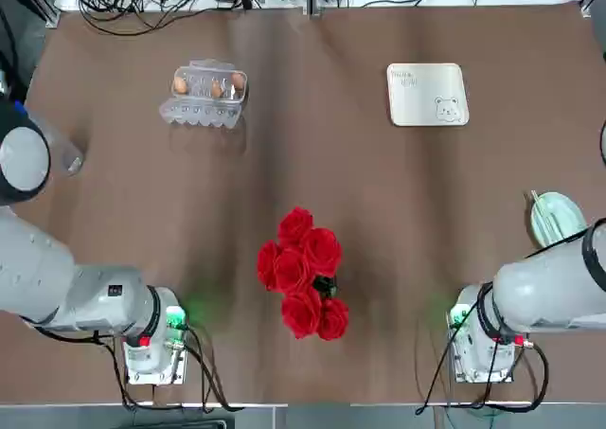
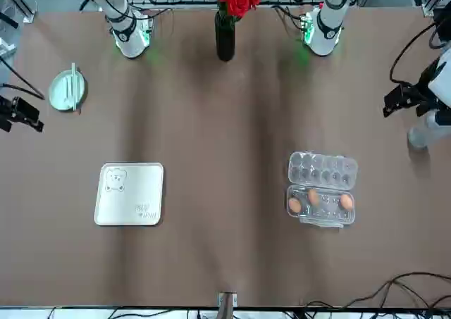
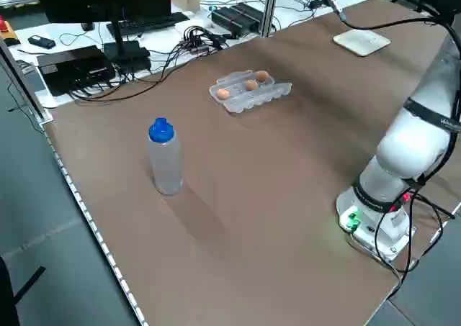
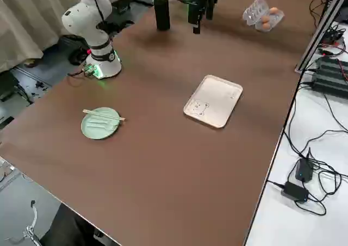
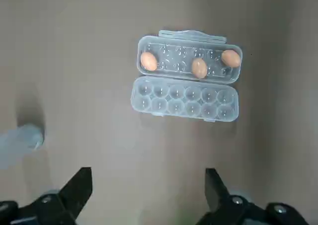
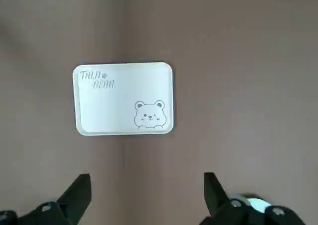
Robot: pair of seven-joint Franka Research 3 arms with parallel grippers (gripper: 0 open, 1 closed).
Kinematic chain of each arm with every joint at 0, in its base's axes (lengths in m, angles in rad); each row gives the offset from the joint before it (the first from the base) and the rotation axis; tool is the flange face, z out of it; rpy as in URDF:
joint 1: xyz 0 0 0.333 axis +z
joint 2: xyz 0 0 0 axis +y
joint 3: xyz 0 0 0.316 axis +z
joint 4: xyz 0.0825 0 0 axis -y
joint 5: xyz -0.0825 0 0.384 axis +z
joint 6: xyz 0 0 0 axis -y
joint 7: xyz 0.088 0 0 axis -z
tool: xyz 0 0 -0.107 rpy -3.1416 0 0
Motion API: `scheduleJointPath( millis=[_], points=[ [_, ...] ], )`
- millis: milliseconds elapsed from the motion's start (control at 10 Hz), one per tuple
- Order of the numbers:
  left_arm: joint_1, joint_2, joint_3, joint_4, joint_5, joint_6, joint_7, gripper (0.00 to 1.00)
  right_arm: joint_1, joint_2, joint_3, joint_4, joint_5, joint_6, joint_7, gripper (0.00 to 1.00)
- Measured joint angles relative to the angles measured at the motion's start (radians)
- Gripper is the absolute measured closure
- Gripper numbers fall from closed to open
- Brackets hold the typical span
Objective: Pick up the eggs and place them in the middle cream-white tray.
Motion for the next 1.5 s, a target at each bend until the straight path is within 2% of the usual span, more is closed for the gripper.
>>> scheduleJointPath(
  millis=[400, 600, 800, 1200, 1500],
  points=[
    [0.000, 0.014, 0.000, -0.001, 0.000, 0.023, 0.000, 0.00, 0.000, 0.000, 0.000, 0.000, 0.000, 0.000, 0.000, 0.00],
    [-0.004, 0.058, -0.001, -0.003, 0.000, 0.113, -0.007, 0.00, 0.000, 0.000, 0.000, 0.000, 0.000, 0.000, 0.000, 0.00],
    [-0.027, 0.141, -0.003, -0.008, 0.000, 0.209, -0.038, 0.00, 0.000, 0.001, 0.001, -0.001, 0.000, 0.000, 0.000, 0.00],
    [-0.139, 0.333, -0.005, -0.013, 0.009, 0.351, -0.255, 0.00, 0.000, 0.004, 0.002, -0.002, 0.000, 0.000, 0.000, 0.00],
    [-0.157, 0.460, -0.004, -0.020, 0.056, 0.452, -0.369, 0.00, 0.001, 0.005, 0.002, -0.002, 0.000, 0.000, 0.000, 0.00]
  ],
)
